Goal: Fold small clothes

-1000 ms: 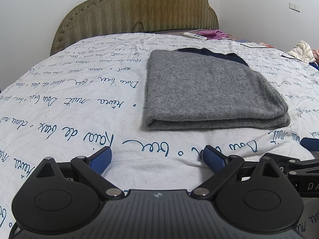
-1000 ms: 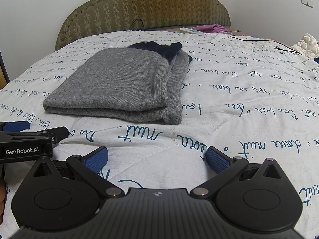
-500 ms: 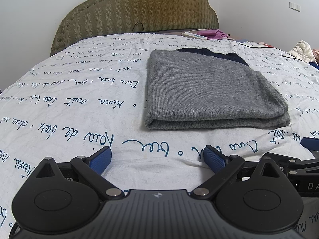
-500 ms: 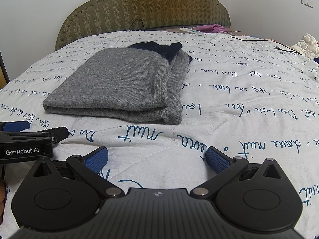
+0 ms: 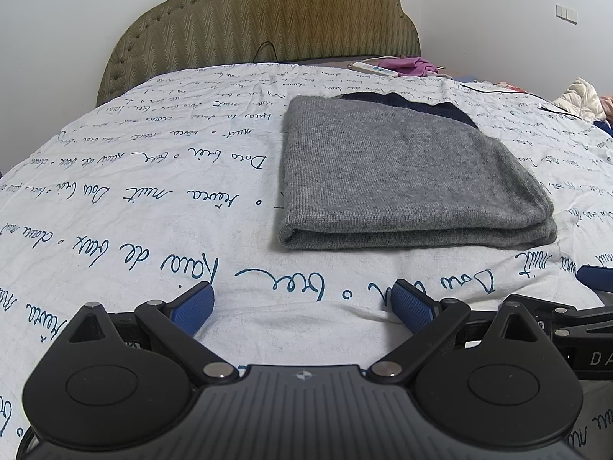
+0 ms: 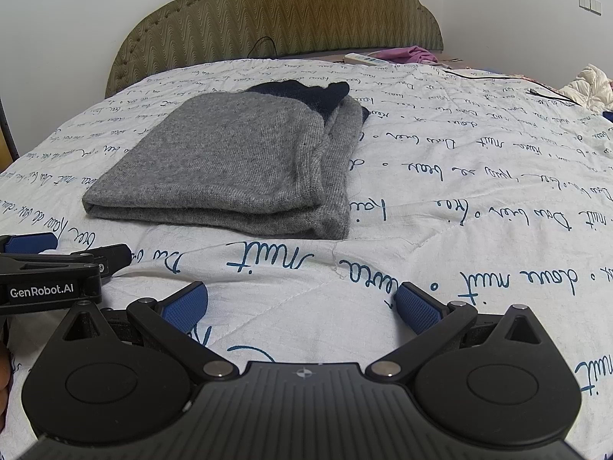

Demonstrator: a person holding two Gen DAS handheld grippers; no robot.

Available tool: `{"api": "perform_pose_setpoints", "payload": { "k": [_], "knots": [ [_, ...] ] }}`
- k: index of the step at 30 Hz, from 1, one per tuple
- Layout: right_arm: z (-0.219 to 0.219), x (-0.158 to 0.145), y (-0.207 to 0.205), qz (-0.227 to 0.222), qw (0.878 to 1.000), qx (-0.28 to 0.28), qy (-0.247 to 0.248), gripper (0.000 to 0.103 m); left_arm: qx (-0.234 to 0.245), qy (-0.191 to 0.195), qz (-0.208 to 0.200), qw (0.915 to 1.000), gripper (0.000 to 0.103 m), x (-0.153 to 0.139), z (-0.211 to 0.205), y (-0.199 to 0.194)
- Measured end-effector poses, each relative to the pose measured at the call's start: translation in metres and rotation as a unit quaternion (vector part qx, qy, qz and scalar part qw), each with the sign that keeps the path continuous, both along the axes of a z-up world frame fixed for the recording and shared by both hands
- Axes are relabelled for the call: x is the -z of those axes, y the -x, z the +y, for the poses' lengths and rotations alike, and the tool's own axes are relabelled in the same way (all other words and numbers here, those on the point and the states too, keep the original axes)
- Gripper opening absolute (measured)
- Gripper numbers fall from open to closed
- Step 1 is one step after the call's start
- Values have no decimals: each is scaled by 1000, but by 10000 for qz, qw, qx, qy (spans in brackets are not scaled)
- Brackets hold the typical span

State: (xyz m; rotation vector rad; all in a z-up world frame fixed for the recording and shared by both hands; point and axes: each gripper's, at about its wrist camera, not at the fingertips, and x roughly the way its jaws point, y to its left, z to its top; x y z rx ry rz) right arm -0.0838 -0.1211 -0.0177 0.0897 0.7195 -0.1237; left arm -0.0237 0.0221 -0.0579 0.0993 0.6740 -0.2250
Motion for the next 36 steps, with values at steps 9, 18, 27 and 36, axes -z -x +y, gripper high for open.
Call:
{"api": "perform_pose_setpoints", "payload": {
  "k": [9,18,27,36],
  "knots": [
    [0,0,0,0,10000,1,1,103,5,2,6,10000,101,0,0,0],
    [0,0,0,0,10000,3,3,103,14,24,21,10000,102,0,0,0],
    [0,0,0,-1,10000,4,2,103,36,72,59,10000,103,1,1,-2],
    [0,0,0,-1,10000,4,3,103,64,232,-17,9997,103,-1,5,-1]
  ]
}}
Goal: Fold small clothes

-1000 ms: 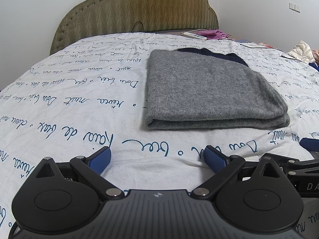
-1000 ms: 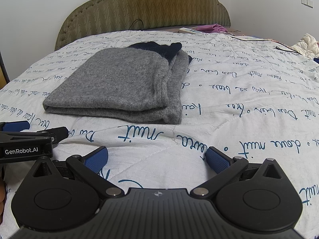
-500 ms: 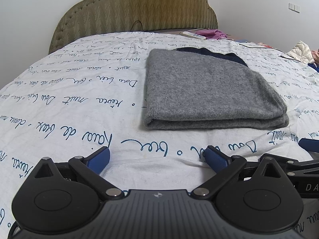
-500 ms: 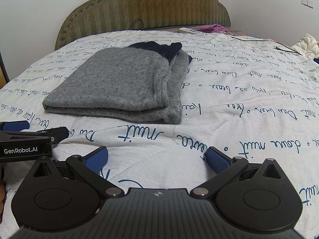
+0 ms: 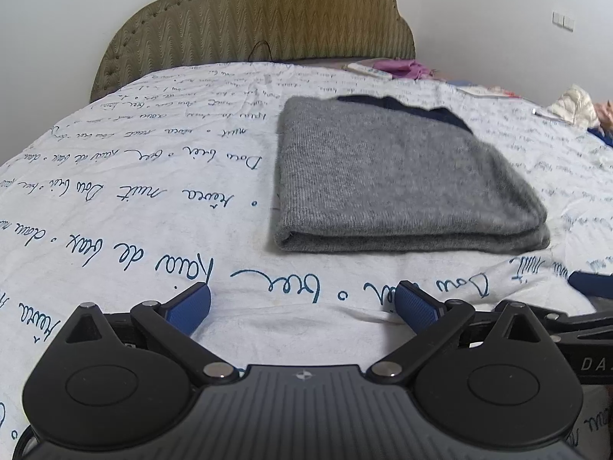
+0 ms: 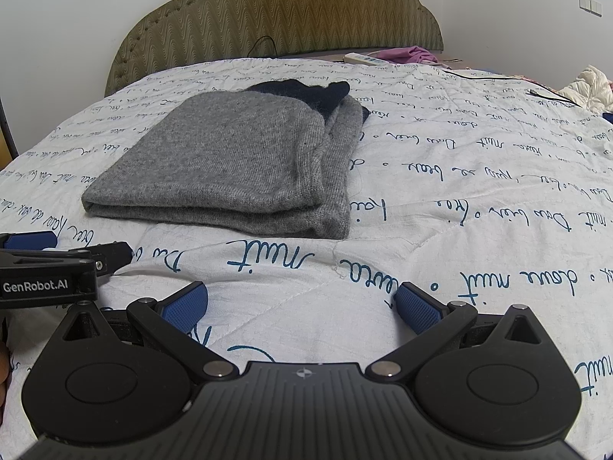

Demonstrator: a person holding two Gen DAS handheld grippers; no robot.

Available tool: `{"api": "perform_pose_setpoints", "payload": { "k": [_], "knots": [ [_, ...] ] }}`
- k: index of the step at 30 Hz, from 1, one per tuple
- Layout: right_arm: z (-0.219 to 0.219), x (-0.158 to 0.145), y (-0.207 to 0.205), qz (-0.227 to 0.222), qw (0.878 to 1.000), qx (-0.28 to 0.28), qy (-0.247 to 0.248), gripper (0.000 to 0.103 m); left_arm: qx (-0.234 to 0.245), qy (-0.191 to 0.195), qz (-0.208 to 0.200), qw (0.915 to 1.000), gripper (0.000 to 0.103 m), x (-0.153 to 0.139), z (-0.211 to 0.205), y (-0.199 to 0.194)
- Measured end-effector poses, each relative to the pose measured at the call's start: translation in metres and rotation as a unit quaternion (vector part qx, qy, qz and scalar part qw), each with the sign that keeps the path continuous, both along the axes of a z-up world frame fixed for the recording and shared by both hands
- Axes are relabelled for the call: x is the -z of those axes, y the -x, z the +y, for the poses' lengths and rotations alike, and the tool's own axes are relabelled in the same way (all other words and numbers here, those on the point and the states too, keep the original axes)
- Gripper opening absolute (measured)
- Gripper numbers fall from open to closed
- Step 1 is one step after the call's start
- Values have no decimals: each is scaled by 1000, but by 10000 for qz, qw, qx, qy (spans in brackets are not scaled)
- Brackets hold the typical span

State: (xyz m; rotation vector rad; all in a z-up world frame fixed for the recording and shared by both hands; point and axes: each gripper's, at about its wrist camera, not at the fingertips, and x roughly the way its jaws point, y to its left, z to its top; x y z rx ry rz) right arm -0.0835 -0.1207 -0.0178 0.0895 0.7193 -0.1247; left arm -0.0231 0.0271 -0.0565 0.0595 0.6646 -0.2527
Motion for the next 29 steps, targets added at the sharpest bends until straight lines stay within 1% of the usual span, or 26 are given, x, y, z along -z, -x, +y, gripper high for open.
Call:
{"api": "perform_pose_setpoints", "payload": {
  "k": [2,4,7,10,14,16,19,21,23,26,28,29],
  "knots": [
    [0,0,0,0,10000,0,-1,103,-114,93,-135,9998,103,-2,4,3],
    [0,0,0,-1,10000,0,-1,103,-143,133,-149,9997,103,-3,5,4],
    [0,0,0,-3,10000,1,-8,103,-66,35,-197,9998,103,-4,2,7],
    [0,0,0,-4,10000,4,-8,103,145,-85,-255,9995,103,-4,-3,11],
    [0,-1,0,-10,10000,10,-16,103,146,-196,-247,9994,103,-3,-4,11],
    [0,-3,2,-54,10000,73,1,103,128,-177,-214,9995,103,-6,-2,13],
    [-1,-17,13,-152,9997,195,-45,103,76,-155,-195,9997,103,-16,-1,22],
    [2,-32,24,-337,9993,76,-147,103,82,-132,-282,9995,103,-24,-1,29],
    [5,-45,30,-496,9988,17,-53,103,141,-128,-346,9992,103,-31,-2,35],
    [8,-54,30,-483,9988,-19,36,103,217,-77,-393,9990,103,-36,0,40],
    [9,-54,28,-403,9992,-21,10,103,205,-149,-466,9986,103,-39,-1,40],
    [10,-53,27,-378,9993,-24,-11,103,195,-168,-428,9988,103,-40,-1,38]
  ]
}}
